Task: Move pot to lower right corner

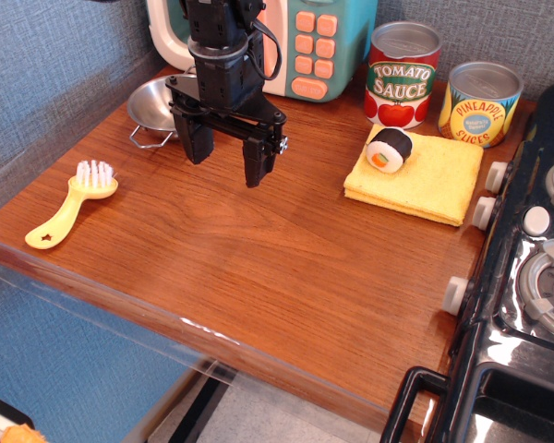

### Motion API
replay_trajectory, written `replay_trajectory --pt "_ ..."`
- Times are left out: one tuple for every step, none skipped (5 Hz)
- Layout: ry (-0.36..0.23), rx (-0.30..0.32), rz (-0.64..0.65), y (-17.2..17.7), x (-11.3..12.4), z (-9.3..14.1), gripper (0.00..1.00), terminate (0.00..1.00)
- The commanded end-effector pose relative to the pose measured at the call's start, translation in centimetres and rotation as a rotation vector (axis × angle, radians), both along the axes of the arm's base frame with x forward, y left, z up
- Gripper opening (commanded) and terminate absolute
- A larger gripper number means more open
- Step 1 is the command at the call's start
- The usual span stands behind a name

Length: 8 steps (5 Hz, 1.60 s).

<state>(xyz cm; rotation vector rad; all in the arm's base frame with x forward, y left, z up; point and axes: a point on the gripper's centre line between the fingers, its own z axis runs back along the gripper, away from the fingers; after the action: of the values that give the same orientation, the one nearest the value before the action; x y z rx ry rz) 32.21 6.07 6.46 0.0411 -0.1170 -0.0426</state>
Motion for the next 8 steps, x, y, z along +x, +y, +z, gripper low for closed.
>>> replay_trajectory --pt "0.000 0.000 0.000 0.0 0.0 0.0 1.00 0.00" --pt "-0.030 -0.015 0.061 1.9 2.5 1.3 1.00 0.00" --pt "-0.043 -0.018 0.139 4.1 5.1 2.2 1.00 0.00" --pt "-0.066 0.000 0.203 6.2 7.5 3.2 1.00 0.00" --pt "-0.028 0.029 0.245 8.1 9.2 1.9 1.00 0.00" --pt "0.087 0.024 0.263 8.7 9.8 -1.4 1.00 0.00" --pt "0.182 -0.010 0.249 8.6 9.6 -4.1 1.00 0.00" --pt "0.197 -0.027 0.245 8.5 9.3 -5.0 1.00 0.00"
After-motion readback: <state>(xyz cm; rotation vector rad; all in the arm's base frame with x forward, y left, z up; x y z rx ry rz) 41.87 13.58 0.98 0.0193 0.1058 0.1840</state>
